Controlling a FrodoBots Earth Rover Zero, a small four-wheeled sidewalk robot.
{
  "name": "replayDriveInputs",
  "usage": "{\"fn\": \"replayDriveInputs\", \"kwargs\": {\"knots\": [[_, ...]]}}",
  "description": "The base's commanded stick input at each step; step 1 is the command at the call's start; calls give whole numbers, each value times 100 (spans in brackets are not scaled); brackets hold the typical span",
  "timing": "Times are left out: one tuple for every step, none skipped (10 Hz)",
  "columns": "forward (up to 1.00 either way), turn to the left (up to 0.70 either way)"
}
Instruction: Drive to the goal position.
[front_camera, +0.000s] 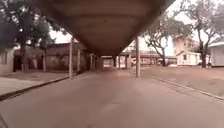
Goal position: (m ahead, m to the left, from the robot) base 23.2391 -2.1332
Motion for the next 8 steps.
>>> {"fn": "replayDriveInputs", "kwargs": {"knots": [[70,0],[70,0],[70,0],[70,0],[70,0],[70,0],[70,0],[70,0]]}}
